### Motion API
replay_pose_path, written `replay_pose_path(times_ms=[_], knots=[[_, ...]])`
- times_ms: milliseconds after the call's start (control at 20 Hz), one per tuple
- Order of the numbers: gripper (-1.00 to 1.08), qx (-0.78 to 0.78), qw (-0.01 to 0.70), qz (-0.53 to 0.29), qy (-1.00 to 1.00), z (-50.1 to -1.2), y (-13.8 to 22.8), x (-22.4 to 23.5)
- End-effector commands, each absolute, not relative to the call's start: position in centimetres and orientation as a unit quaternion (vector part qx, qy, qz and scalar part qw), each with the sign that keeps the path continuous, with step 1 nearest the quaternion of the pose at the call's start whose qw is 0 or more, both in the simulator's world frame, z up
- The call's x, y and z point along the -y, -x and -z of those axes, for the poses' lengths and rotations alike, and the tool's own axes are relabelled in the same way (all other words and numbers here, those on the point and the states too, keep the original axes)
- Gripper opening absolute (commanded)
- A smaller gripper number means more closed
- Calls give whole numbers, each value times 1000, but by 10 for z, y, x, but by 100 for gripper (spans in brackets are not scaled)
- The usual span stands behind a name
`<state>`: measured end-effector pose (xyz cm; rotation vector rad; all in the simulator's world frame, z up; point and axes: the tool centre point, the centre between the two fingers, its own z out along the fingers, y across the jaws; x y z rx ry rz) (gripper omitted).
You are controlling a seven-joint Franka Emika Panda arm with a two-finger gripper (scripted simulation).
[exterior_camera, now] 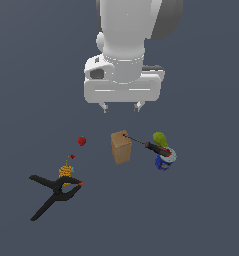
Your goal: Pick up a designated object from a clutter of objects.
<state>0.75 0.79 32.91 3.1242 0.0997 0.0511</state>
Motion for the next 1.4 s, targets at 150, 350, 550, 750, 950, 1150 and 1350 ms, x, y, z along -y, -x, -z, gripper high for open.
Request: replay_pose_path(times_ms=[150,350,550,750,950,1150,1350], knots=[[100,-32,6,-15,-999,-329,-8,-7],[100,-31,2,-12,-999,-329,-9,-5],[100,-27,0,-11,-1000,-330,-9,-3],[100,-33,1,-11,-999,-329,-10,-4],[100,-51,1,-10,-999,-325,-11,-7],[100,-81,2,-10,-997,-319,-13,-12],[100,-124,4,-9,-992,-310,-16,-19]])
